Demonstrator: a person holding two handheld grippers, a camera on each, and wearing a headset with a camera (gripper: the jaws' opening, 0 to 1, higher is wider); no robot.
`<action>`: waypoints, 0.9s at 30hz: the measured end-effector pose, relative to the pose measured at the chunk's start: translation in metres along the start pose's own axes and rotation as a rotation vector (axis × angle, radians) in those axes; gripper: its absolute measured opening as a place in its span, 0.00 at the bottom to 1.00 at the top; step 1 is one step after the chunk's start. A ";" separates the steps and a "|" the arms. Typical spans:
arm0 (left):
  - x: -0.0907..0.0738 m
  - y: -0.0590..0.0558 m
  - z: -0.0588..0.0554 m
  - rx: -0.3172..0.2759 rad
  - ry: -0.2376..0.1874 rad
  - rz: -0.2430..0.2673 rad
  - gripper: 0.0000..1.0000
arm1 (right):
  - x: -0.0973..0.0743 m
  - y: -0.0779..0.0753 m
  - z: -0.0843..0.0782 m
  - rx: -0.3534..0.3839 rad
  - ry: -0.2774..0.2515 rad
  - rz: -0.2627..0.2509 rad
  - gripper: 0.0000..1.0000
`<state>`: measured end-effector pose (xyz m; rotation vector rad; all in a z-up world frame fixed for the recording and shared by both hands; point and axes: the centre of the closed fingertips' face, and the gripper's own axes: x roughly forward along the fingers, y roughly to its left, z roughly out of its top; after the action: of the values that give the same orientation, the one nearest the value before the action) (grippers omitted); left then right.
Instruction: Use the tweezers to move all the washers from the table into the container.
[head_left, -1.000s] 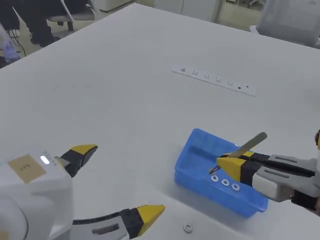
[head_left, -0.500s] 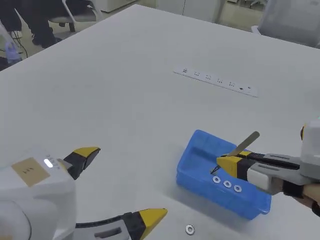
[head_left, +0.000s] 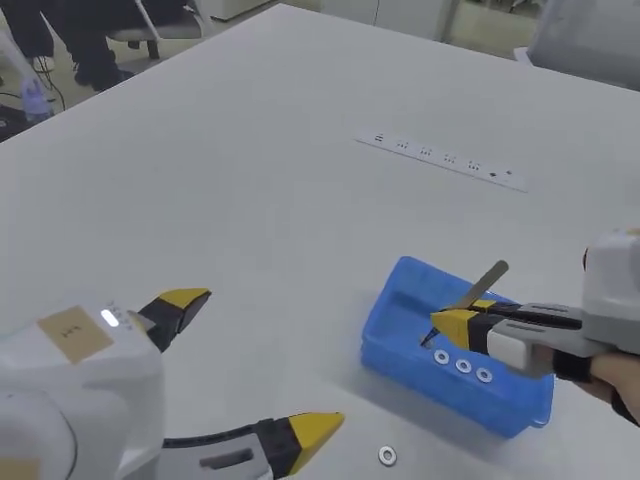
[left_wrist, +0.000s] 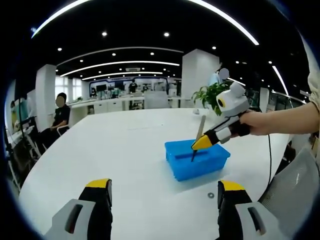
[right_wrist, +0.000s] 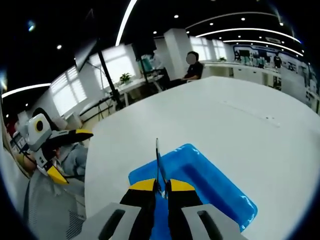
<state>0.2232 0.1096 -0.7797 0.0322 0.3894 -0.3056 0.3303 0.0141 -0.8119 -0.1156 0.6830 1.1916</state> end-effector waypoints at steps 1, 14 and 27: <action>0.000 0.000 0.000 0.000 0.001 -0.001 0.89 | 0.001 -0.001 0.000 -0.002 0.003 0.001 0.04; 0.000 -0.001 0.001 0.000 0.004 -0.001 0.89 | 0.009 -0.008 -0.007 -0.009 0.045 -0.001 0.04; 0.000 -0.002 0.000 0.001 0.006 -0.001 0.88 | 0.013 -0.012 -0.012 -0.029 0.075 -0.013 0.04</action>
<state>0.2227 0.1077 -0.7792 0.0338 0.3956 -0.3065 0.3380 0.0151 -0.8313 -0.1900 0.7298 1.1896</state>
